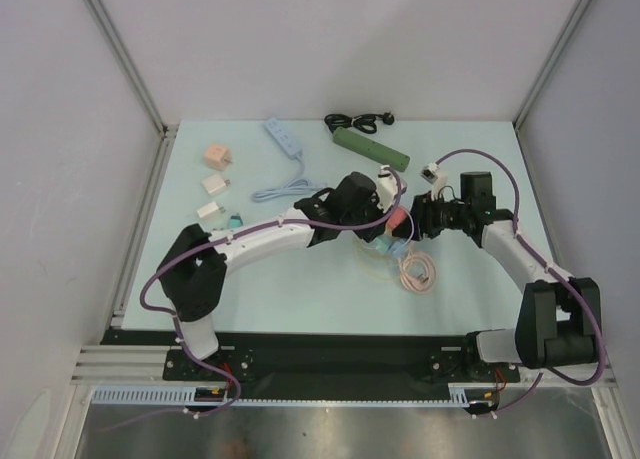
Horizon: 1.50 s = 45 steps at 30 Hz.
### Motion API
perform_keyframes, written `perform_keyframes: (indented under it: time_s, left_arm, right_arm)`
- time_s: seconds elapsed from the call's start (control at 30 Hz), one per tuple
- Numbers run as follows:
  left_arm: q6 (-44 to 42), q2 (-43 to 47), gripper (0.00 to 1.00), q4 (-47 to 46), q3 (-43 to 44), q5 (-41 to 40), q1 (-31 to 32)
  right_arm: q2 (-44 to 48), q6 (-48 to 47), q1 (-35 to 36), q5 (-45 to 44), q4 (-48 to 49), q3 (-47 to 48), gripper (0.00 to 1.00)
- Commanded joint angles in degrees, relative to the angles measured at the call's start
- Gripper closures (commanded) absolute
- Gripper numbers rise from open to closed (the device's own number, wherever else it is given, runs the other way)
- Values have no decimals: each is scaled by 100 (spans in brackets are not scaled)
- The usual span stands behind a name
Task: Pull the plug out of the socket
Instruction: Remove the plug from the socket.
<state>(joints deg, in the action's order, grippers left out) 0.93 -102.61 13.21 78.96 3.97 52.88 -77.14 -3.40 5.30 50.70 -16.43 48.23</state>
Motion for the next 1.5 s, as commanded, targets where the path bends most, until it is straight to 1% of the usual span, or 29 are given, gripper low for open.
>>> perform_keyframes:
  time_s: [0.0,0.03,0.13,0.17,0.27,0.33,0.43,0.57,0.63,0.7,0.8,0.87,0.97,1.03,1.17,1.27,1.33,1.47]
  left_arm:
    - [-75,-40,100,164,331,-71,99]
    - [-75,-5,100,182,322,-124,117]
    - [-67,170,100,112,174,-326,178]
    - [-40,388,100,-71,94,-596,205]
    - [188,854,100,-415,-266,-739,301]
    - [276,1023,100,-556,-416,-906,441]
    - [276,1286,100,-557,-539,-1056,574]
    - [154,1620,100,-583,-943,-1100,574]
    - [101,1840,100,-705,-1303,-1039,557]
    - [153,2042,100,-794,-1601,-968,522]
    - [416,2174,100,-943,-1795,-697,416]
    - [626,2219,100,-1092,-1805,-450,381]
    - [715,2087,100,-997,-1542,-186,381]
    - [716,2052,100,-961,-1357,-229,381]
    - [576,2157,100,-838,-1330,-555,354]
    - [523,2560,100,-926,-1628,-459,346]
    - [505,3025,100,-952,-1909,-293,345]
    - [496,4010,100,-803,-2183,-142,337]
  right_arm:
    - [340,-152,146,-15,245,222,100]
    - [375,-170,182,-129,254,205,100]
    - [480,-196,234,-936,254,205,100]
    - [507,-214,269,-1417,297,179,100]
    - [481,-196,313,-2087,307,196,100]
    - [420,-187,340,-2378,298,213,100]
    - [376,-223,349,-2582,298,213,100]
    - [323,-170,305,-2328,289,222,100]
    - [305,-126,191,-2170,298,213,100]
    - [253,-100,121,-2082,289,222,100]
    - [217,-108,59,-2046,280,222,100]
    - [217,-108,59,-2064,307,213,100]
    - [226,-126,59,-2064,315,196,100]
    - [261,-135,59,-2020,315,196,100]
    - [358,-170,15,-1906,315,178,100]
    - [445,-135,-117,-1757,342,178,100]
    - [490,-91,-240,-1721,351,178,100]
    - [560,6,-442,-1730,394,178,100]
